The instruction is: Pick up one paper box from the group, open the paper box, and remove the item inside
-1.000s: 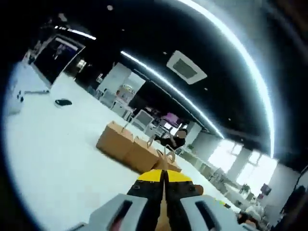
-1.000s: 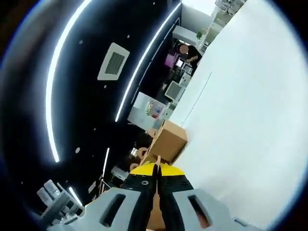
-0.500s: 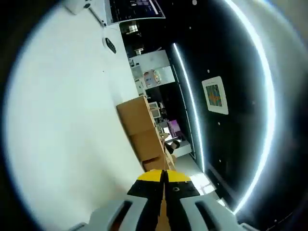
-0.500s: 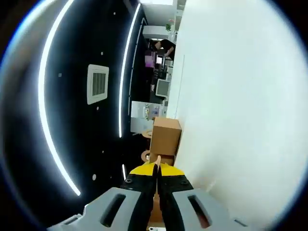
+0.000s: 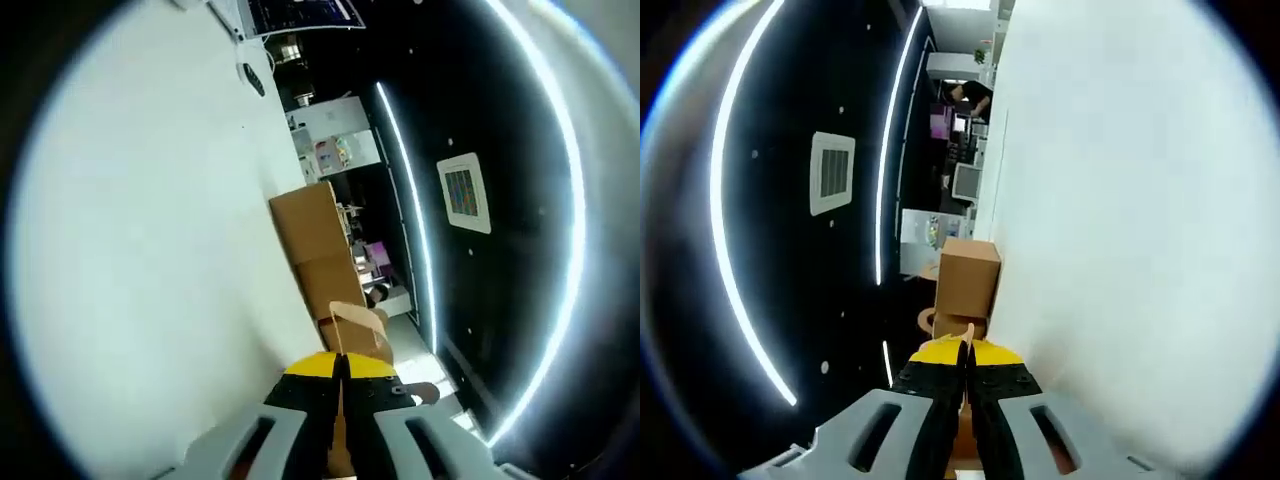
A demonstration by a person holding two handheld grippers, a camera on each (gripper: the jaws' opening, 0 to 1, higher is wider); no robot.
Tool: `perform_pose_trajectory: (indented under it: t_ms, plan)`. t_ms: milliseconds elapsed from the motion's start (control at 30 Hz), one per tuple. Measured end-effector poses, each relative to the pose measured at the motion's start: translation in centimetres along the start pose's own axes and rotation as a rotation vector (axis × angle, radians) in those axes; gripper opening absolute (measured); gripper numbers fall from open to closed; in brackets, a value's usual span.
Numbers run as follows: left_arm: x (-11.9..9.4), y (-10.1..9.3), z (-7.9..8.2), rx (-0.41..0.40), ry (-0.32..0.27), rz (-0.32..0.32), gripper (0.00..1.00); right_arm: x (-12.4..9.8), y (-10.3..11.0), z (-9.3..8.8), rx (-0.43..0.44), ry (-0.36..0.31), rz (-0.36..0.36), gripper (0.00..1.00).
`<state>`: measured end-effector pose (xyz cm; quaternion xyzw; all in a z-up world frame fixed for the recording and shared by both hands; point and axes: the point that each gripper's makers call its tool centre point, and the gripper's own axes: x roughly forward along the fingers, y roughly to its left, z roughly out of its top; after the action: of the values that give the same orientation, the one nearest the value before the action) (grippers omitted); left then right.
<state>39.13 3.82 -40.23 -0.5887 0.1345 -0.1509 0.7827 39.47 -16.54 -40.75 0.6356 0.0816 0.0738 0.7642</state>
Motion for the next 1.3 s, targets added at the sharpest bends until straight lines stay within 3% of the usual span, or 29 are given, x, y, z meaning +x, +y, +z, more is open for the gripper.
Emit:
perform_pose_trajectory:
  t_ms: [267,333,467,767,967,1000,1067,1133,1300]
  plan:
    - [0.1,0.2,-0.4,0.005,0.011,0.013,0.04,-0.3,0.3,-0.6,-0.02,0.002,-0.011,0.03]
    - [0.1,0.4,-0.8,0.013,0.03,0.032,0.04,-0.2,0.1,-1.1,-0.064,0.02,-0.033,0.03]
    - [0.2,0.8,-1.9,0.073,0.087,0.085,0.04,-0.1,0.1,-1.3,-0.075,0.022,-0.04,0.03]
    - [0.1,0.9,-2.4,0.103,0.11,0.096,0.04,-0.1,-0.2,-1.3,-0.119,0.029,-0.055,0.03]
    - [-0.8,0.4,-0.1,0.095,0.059,0.062,0.07,-0.7,0.8,0.3,-0.076,0.007,-0.014,0.04]
    - [-1.1,-0.3,0.8,0.144,0.042,0.043,0.08,-0.9,1.3,0.7,-0.079,0.002,-0.003,0.04]
    - [-1.4,-1.2,1.6,0.168,0.029,0.029,0.11,-1.0,2.4,1.2,-0.104,-0.011,0.021,0.03]
    - [-1.6,-2.7,2.7,0.223,0.001,-0.004,0.22,-1.1,3.8,1.7,-0.133,-0.026,0.049,0.04]
    - [-2.0,-5.4,2.9,0.356,0.016,-0.058,0.31,-1.3,6.7,1.9,-0.203,-0.032,0.11,0.11]
